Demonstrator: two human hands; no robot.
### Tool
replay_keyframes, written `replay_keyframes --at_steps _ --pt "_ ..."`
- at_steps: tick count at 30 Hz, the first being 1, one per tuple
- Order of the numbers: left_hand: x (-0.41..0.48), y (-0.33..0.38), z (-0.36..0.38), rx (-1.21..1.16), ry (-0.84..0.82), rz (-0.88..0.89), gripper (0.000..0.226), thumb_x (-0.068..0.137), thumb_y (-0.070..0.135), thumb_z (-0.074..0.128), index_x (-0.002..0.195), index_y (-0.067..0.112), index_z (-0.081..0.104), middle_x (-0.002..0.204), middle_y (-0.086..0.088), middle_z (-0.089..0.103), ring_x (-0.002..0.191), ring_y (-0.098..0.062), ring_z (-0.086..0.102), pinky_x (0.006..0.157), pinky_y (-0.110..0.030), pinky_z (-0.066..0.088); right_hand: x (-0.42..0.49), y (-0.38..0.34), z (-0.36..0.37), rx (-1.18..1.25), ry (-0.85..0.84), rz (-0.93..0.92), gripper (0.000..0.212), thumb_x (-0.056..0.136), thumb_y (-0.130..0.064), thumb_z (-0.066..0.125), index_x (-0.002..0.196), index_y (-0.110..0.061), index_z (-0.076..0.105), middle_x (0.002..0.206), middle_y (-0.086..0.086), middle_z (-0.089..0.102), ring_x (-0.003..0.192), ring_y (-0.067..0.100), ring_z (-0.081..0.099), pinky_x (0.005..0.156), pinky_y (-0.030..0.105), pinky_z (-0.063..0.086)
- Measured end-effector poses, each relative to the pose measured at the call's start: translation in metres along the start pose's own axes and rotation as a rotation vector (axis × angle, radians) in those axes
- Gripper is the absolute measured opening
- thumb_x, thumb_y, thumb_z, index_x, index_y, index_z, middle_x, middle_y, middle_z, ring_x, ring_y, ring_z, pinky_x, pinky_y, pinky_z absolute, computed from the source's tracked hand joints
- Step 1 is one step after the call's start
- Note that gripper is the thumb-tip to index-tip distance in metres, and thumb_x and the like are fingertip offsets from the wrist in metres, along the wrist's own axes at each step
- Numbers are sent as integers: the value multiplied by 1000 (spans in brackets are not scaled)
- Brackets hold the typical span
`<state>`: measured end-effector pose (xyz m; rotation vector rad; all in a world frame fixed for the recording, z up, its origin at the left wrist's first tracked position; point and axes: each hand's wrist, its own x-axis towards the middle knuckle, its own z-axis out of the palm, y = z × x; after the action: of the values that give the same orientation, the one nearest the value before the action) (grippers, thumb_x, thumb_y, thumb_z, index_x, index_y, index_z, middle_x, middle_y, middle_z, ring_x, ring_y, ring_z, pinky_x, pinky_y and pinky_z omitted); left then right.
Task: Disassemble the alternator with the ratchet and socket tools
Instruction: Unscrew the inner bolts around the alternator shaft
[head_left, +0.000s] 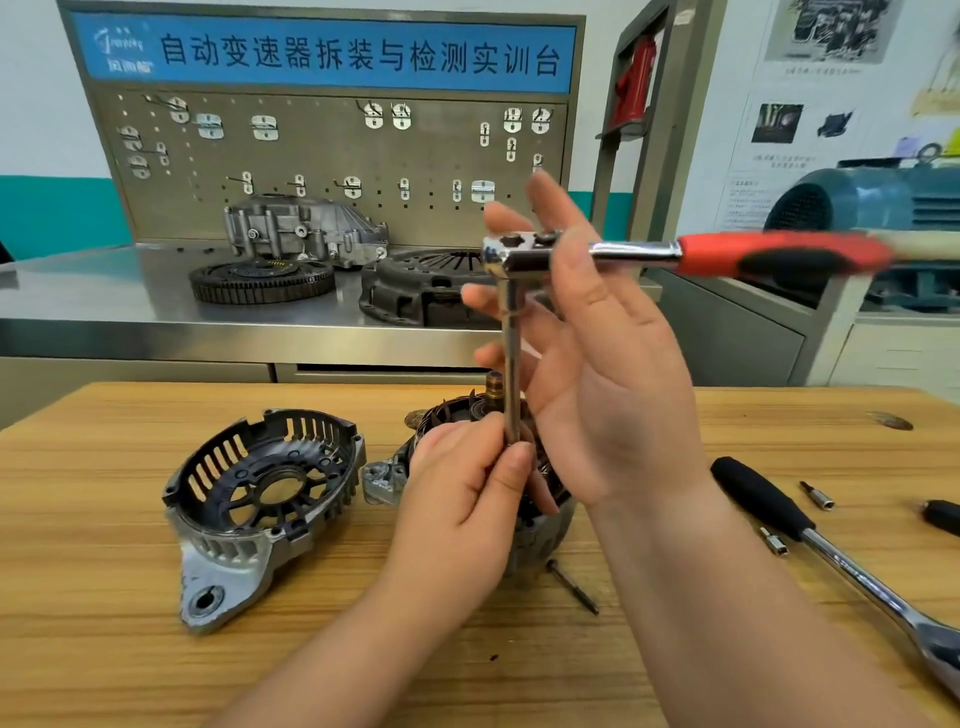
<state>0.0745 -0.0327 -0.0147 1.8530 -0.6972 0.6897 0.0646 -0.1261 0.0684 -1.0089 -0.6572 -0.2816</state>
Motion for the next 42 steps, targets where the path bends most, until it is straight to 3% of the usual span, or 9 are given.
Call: replay_keyframes --at_steps 5,13,18,23,26,29,34,37,42 --pt "1 0 3 28 17 -36 38 89 45 34 73 20 57 83 22 62 86 3 52 79 -28 36 1 -2 -1 -75 -37 -72 31 88 -19 55 113 -35 63 124 -15 63 96 13 66 69 24 52" --pt "2 2 0 29 11 58 28 95 35 32 73 50 43 75 40 52 82 15 46 74 -28 31 2 -3 -5 127 -11 145 46 94 -44 35 119 -12 57 100 0 75 71 16 70 58 23 52" --pt "2 1 2 -10 19 21 26 90 36 36 74 29 55 81 34 59 87 12 50 77 -29 35 -1 -3 1 41 15 0 25 89 -30 52 108 -27 67 111 -4 71 86 15 67 61 23 52" --pt "0 0 3 -21 31 -72 40 88 47 36 81 17 62 83 11 63 86 -4 52 82 -37 44 -3 -3 6 -16 -58 -42 26 87 -19 56 106 -32 68 118 -11 67 107 15 61 68 23 51" --pt "-2 0 2 -32 17 -36 38 91 45 34 76 19 57 78 17 57 79 0 48 77 -27 39 -2 -4 5 113 -50 54 27 89 -33 53 112 -25 65 115 -6 70 98 18 66 65 24 52" --pt "-3 -2 1 -8 3 -17 50 92 44 30 77 5 56 75 4 50 77 -2 44 75 -20 33 0 -6 3 167 -38 167 45 86 -44 45 117 -16 60 101 -1 74 79 16 71 56 21 52" --pt "1 2 0 1 9 -26 32 90 41 34 69 30 55 74 20 60 82 5 50 77 -25 36 0 -4 3 138 27 151 40 85 -48 50 107 -19 66 95 0 75 78 13 69 54 20 50" --pt "0 2 1 -16 27 -66 29 88 45 34 76 27 54 76 30 60 85 9 50 72 -26 34 -2 -1 5 52 43 29 21 85 -32 57 99 -27 72 107 -5 73 88 12 65 61 23 51" --pt "1 1 1 -23 1 -69 42 89 48 33 82 20 64 92 27 62 91 10 51 82 -25 37 -3 -1 6 13 19 -48 26 85 -20 58 108 -29 68 121 -9 67 99 14 65 68 23 51"
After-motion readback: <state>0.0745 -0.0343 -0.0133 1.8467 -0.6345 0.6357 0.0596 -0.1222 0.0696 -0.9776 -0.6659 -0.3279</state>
